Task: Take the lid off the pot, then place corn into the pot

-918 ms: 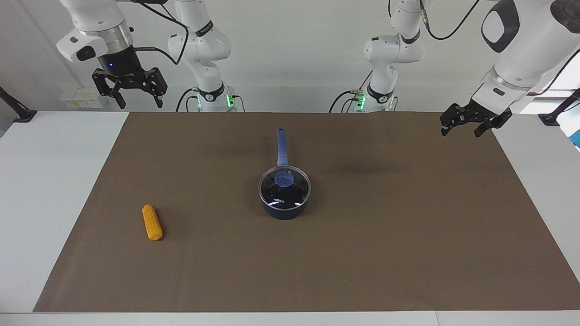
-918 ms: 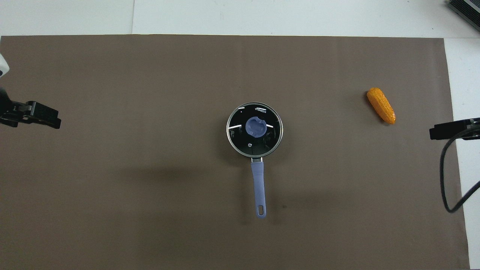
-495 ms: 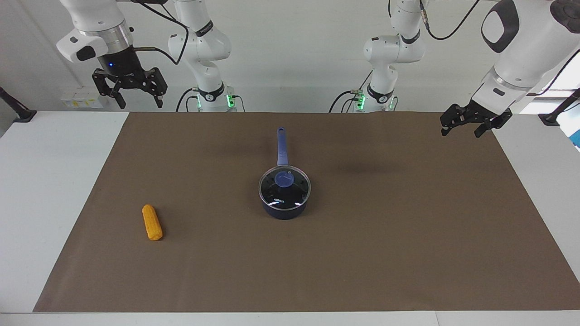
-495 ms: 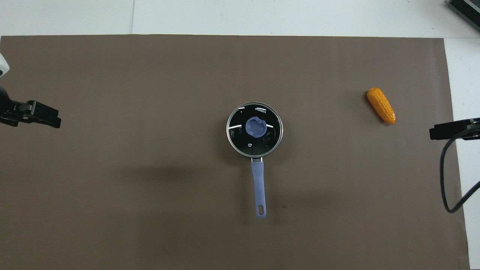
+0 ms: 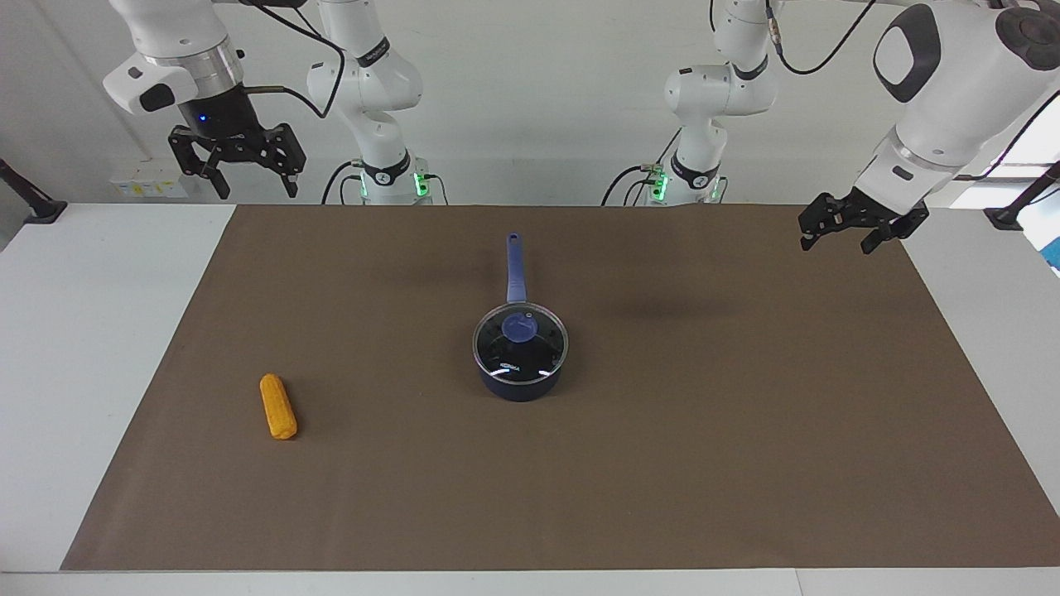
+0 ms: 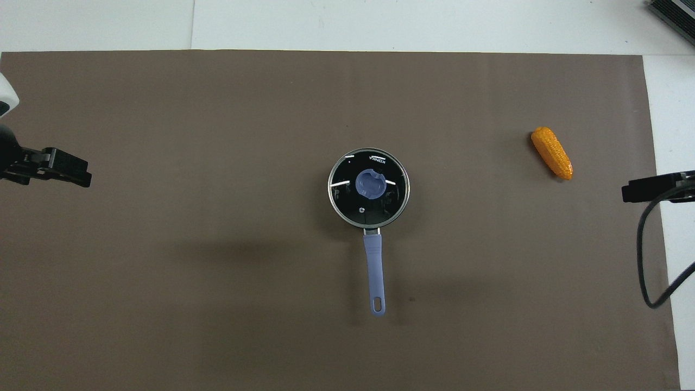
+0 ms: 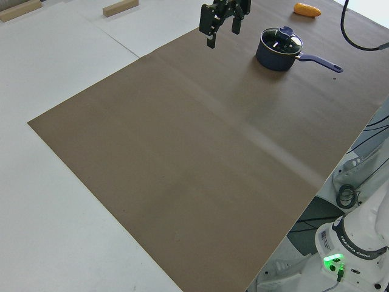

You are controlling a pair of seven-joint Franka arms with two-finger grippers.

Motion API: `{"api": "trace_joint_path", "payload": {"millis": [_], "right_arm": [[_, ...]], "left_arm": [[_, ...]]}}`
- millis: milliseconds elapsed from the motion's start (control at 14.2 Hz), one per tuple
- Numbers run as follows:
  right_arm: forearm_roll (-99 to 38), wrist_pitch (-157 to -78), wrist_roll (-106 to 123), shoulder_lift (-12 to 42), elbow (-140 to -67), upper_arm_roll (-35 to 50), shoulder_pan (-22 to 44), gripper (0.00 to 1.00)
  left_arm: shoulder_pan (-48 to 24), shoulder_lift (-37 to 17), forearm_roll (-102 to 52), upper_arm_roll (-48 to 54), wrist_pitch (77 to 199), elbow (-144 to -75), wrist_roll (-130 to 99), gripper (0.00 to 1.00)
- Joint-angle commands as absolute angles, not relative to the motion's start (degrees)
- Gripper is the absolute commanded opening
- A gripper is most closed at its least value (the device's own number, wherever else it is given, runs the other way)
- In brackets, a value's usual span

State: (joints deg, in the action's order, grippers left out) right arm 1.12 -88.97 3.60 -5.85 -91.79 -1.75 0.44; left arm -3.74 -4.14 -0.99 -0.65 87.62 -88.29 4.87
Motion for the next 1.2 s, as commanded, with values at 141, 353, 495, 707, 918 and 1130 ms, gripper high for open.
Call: {"api": "trace_joint_path", "payload": {"millis": [141, 353, 495, 707, 918, 1130], "right_arm": [[0.79, -88.33, 2.72, -6.59, -92.64, -1.41, 0.09, 1.00], [0.79, -88.33, 2.72, -6.59, -92.64, -1.41, 0.09, 1.00], [0.79, -87.89, 2.72, -6.59, -92.64, -1.41, 0.09, 1.00], [0.79, -87.80, 2.72, -6.59, -92.64, -1.41, 0.17, 1.00], [0.79, -87.80, 2.64, -6.59, -92.64, -1.41, 0.18, 1.00], [0.79, -87.80, 2.64, -6.59, -92.64, -1.32, 0.18, 1.00]], "left_arm": [[-8.95, -3.34, -0.26, -1.05, 91.05, -91.58, 4.66, 1.00], [-12.21, -3.34, -0.35, -1.05, 91.05, -91.67, 4.13, 1.00], [-14.84, -3.34, -0.35, -1.14, 91.06, -91.67, 2.12, 1.00], [-18.71, -3.34, -0.26, -1.14, 91.14, -91.67, 0.18, 1.00], [-21.78, -4.21, -0.26, -1.05, 92.28, -91.67, 0.09, 1.00], [-24.42, -5.71, -0.35, -1.05, 95.26, -92.37, -2.80, 1.00]]}}
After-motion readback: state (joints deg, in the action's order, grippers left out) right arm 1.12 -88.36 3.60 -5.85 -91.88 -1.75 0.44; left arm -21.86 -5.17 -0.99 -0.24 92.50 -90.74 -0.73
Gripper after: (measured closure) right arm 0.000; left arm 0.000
